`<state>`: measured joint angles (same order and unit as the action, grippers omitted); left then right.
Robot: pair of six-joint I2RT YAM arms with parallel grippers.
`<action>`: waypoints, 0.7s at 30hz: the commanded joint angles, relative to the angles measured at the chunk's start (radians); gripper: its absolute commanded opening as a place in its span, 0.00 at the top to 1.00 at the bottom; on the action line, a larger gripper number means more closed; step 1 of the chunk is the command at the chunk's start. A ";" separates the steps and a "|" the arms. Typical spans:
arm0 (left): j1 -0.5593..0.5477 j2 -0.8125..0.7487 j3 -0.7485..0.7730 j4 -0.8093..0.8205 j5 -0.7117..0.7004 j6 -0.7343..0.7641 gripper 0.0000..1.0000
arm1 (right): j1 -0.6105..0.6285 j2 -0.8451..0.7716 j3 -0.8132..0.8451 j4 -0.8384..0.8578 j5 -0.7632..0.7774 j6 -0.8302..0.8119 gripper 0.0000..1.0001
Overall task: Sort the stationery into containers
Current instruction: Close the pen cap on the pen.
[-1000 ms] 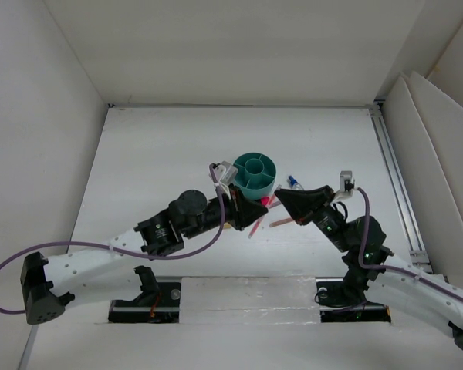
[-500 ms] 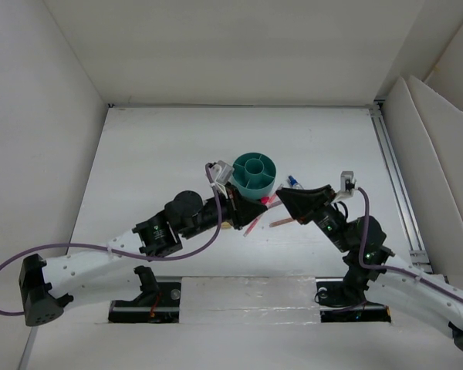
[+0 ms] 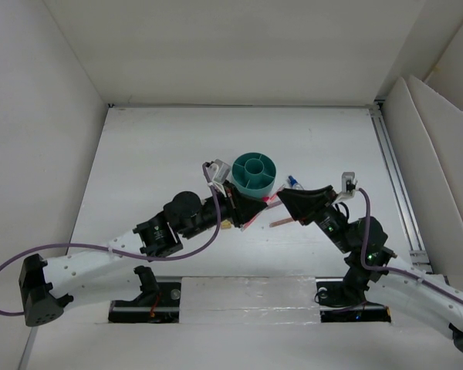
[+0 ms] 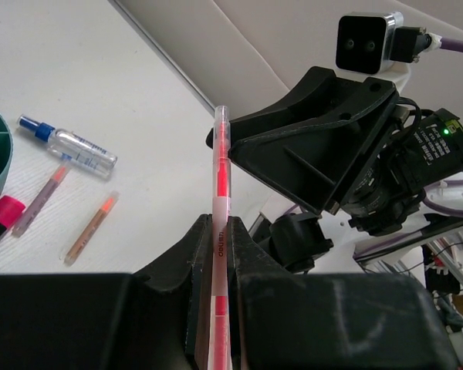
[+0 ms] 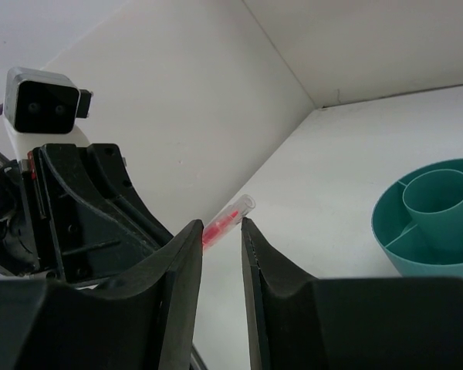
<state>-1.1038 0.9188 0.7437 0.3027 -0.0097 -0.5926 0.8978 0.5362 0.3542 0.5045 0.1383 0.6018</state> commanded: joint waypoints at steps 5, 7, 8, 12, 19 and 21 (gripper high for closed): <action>0.005 -0.014 -0.012 0.118 -0.009 -0.010 1.00 | 0.007 -0.002 0.006 -0.024 -0.014 -0.010 0.68; 0.005 -0.014 -0.012 0.118 -0.009 -0.010 1.00 | 0.007 -0.002 0.006 -0.024 -0.014 -0.010 0.68; 0.005 -0.014 -0.021 0.118 0.000 -0.010 1.00 | 0.007 -0.002 0.006 -0.024 -0.014 -0.010 0.68; 0.005 -0.014 -0.021 0.127 0.001 -0.010 1.00 | 0.007 -0.002 0.015 -0.024 -0.014 -0.010 0.80; 0.005 -0.014 -0.021 0.136 0.010 -0.019 1.00 | 0.007 -0.002 0.025 -0.024 -0.014 -0.010 0.97; 0.005 -0.014 -0.032 0.145 0.010 -0.019 1.00 | 0.007 -0.002 0.025 -0.024 -0.014 0.000 0.98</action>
<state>-1.0977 0.9192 0.7254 0.3458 -0.0124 -0.5999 0.8978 0.5365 0.3542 0.4915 0.1337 0.6056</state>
